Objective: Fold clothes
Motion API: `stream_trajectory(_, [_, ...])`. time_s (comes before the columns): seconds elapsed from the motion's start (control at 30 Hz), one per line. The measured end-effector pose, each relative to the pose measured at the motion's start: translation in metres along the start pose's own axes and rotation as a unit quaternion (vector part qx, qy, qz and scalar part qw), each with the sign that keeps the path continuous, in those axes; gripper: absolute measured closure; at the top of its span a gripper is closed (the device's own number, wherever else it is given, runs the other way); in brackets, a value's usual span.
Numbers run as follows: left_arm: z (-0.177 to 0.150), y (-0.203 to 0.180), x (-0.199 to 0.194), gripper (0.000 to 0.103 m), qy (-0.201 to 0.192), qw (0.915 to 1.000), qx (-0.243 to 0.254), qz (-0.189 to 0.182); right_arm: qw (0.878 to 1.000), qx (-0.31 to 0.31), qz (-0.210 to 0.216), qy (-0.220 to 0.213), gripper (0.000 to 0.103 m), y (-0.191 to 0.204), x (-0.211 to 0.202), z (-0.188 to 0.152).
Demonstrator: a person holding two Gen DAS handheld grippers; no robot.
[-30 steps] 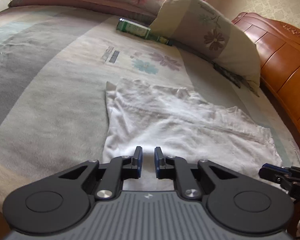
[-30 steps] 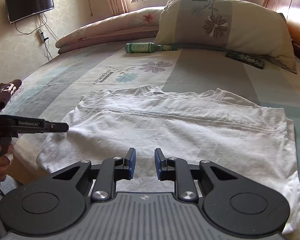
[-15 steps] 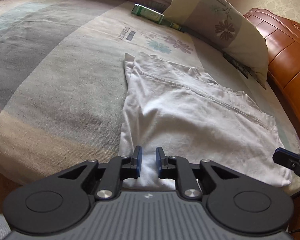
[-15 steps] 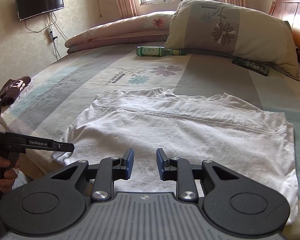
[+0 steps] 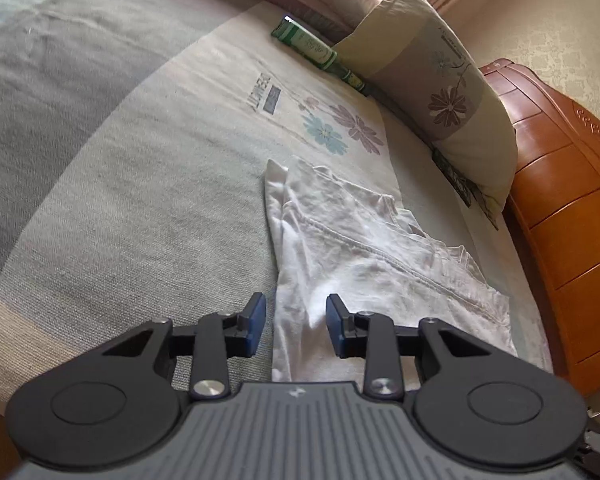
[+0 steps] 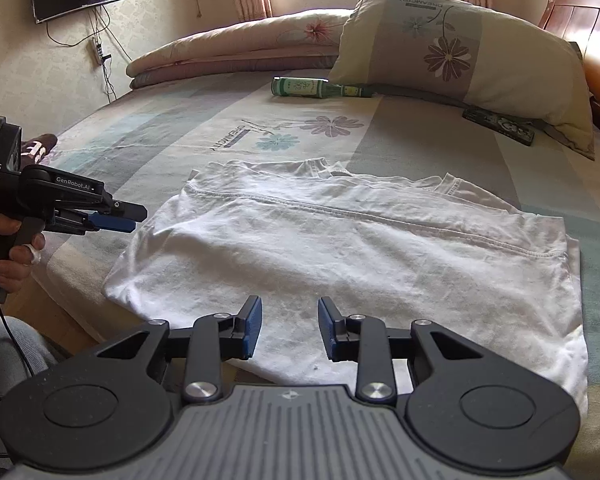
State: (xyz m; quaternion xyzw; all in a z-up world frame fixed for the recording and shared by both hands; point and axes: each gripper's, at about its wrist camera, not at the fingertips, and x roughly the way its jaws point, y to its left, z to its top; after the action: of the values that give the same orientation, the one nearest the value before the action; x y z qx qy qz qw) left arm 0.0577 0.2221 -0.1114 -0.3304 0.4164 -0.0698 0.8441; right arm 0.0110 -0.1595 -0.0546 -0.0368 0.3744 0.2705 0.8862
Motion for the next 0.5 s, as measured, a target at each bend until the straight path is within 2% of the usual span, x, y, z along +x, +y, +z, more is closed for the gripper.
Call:
stream_trajectory(0.07, [0.002,0.011,0.008,0.071,0.021,0.999,-0.024,-0.031,1.0,-0.006,0.004,0.006,0.067,0.003,0.005,0.0])
stream_trajectory(0.33, [0.022,0.026,0.039,0.069,0.046,0.9944,-0.053,-0.079,1.0,-0.013,0.02,0.014,0.067,0.006,0.017,0.005])
stream_trajectory(0.4, [0.029,0.027,0.048,0.061,0.051,0.9926,-0.056,-0.095,1.0,-0.011,0.021,0.016,0.067,0.004,0.019,0.006])
stream_trajectory(0.5, [0.036,0.027,0.055,0.058,0.054,0.9906,-0.064,-0.108,1.0,-0.004,0.022,0.015,0.067,0.0,0.021,0.007])
